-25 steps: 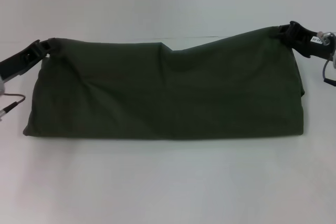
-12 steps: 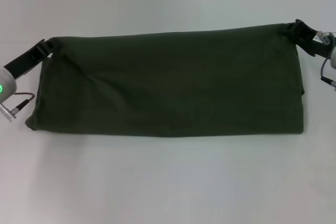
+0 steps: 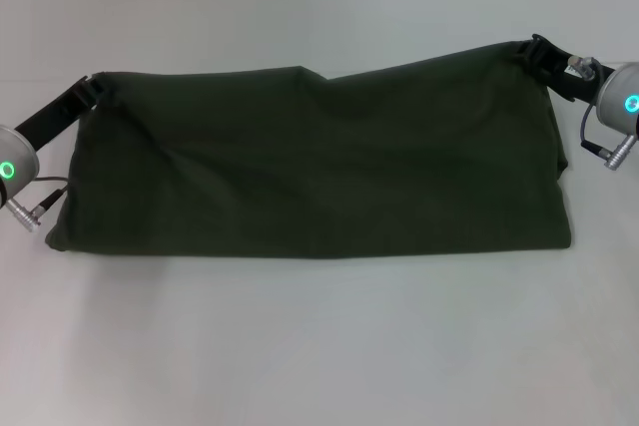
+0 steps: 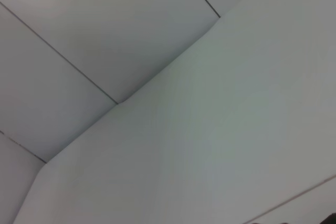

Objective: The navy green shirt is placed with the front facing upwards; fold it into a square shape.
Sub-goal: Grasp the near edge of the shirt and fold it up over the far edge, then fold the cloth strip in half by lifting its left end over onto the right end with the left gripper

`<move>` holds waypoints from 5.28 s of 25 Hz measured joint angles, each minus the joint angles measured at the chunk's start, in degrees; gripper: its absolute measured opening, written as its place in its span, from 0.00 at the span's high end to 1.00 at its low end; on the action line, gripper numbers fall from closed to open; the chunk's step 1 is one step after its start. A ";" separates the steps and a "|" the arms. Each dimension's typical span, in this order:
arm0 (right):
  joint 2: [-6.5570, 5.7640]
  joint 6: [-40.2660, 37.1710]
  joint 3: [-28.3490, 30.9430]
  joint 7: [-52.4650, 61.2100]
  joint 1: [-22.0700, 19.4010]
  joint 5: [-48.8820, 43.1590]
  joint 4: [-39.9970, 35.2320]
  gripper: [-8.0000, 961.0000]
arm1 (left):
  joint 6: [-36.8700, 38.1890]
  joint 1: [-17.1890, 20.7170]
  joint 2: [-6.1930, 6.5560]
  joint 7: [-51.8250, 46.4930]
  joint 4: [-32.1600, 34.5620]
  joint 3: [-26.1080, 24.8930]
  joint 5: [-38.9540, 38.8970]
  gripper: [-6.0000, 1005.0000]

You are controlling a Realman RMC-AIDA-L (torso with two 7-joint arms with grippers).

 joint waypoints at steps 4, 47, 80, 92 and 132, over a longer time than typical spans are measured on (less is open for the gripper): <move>0.00 0.87 0.00 -0.06 0.43 0.00 0.15 0.92 | -1.14 0.12 0.00 1.78 -0.81 0.05 -1.89 0.89; -0.02 -3.55 0.07 -7.48 -2.22 8.28 2.28 0.12 | -6.22 0.16 -0.10 13.31 -6.68 -0.50 -15.97 0.88; -6.44 -26.26 -7.38 -3.35 -9.73 7.57 -0.44 0.07 | 23.29 11.21 6.03 -24.09 16.82 10.63 8.92 0.40; -8.39 -33.46 -11.06 1.40 -13.85 0.13 -3.64 0.07 | 36.83 5.18 11.07 -36.44 26.32 8.28 44.33 0.41; -8.46 -34.38 -11.71 2.10 -14.58 -0.54 -3.70 0.08 | 25.90 0.92 10.90 -40.58 18.56 20.37 53.32 0.42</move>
